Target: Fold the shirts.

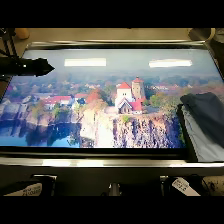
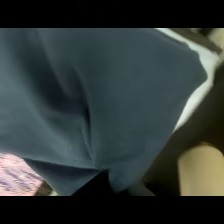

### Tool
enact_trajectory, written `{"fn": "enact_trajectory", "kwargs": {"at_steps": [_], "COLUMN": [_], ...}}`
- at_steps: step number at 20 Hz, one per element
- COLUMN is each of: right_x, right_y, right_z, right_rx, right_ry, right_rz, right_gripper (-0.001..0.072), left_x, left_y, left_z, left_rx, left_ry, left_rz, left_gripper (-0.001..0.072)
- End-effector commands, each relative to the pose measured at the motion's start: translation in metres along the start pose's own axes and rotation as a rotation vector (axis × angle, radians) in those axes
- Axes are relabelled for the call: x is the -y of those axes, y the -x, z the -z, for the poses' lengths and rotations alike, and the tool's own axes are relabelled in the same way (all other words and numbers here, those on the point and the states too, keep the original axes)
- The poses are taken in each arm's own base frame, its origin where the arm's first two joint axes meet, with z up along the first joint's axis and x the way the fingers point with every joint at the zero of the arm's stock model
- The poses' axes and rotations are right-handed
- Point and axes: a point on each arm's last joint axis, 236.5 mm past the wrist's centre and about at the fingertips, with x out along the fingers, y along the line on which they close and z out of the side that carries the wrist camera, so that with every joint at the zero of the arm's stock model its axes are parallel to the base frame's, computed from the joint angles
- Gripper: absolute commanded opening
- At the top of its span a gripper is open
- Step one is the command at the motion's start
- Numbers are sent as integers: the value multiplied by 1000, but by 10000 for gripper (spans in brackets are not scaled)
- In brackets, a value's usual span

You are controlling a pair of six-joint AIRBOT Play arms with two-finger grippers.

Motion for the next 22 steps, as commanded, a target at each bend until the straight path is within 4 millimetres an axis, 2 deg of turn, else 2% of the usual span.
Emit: {"fn": "enact_trajectory", "kwargs": {"at_steps": [1, 2, 3, 4, 5, 6, 7, 8, 9, 10, 11, 12, 13, 14, 15, 16, 17, 18, 19, 20, 21, 22], "right_x": [46, 46, 44, 44, 43, 44, 43, 37, 22, -5, -37, -80, -127, -176, -225, -266, -293, -312, -320, -321, -316, -315], "right_y": [-38, -45, -50, -51, -51, -47, -37, -19, 9, 47, 85, 120, 141, 148, 139, 118, 89, 52, 17, -15, -37, -51], "right_z": [32, 33, 30, 22, 12, 5, -13, -37, -66, -96, -117, -127, -125, -112, -90, -64, -41, -13, 15, 41, 59, 65], "right_rx": [-149, -156, -146, -112, -68, -39, 36, 146, 290, 454, 603, 731, 809, 841, 825, 763, 671, 533, 382, 218, 89, 26], "right_ry": [-31, -28, -26, -33, -16, 12, 32, 61, 94, 159, 235, 324, 420, 523, 617, 689, 744, 797, 847, 879, 896, 894], "right_rz": [185, 185, 175, 172, 169, 172, 173, 156, 119, 78, 46, 5, -43, -96, -148, -182, -190, -177, -160, -137, -114, -100], "right_gripper": [20, 22, 82, 388, 658, 693, 686, 675, 655, 610, 606, 606, 606, 606, 607, 607, 608, 620, 651, 652, 653, 654], "left_x": [-1, -1, -1, 1, 2, 4, 5, 6, 6, -4, -24, -44, -58, -68, -70, -71, -74, -79, -83, -84, -83, -80], "left_y": [-2, -2, -3, -3, -4, -4, -4, -4, -3, -2, 1, 5, 8, 4, -8, -24, -36, -42, -43, -46, -47, -48], "left_z": [0, 0, 0, 1, 1, 1, 2, 1, -1, -4, -10, -19, -26, -28, -20, 0, 29, 69, 102, 122, 130, 132], "left_rx": [0, -1, -2, -3, -4, -5, -6, -4, -4, -8, -11, -6, -5, -12, -41, -120, -235, -400, -532, -579, -556, -504], "left_ry": [1, 1, 1, -1, -3, -5, -8, -33, -78, -130, -171, -205, -226, -230, -225, -210, -180, -134, -102, -85, -60, -27], "left_rz": [-1, 0, 0, 2, 4, 6, 8, 7, -13, -90, -227, -373, -488, -565, -576, -565, -561, -564, -570, -558, -549, -535], "left_gripper": [22, 21, 21, 22, 22, 22, 21, 20, 20, 19, 19, 19, 19, 21, 36, 213, 527, 664, 663, 662, 662, 662]}}
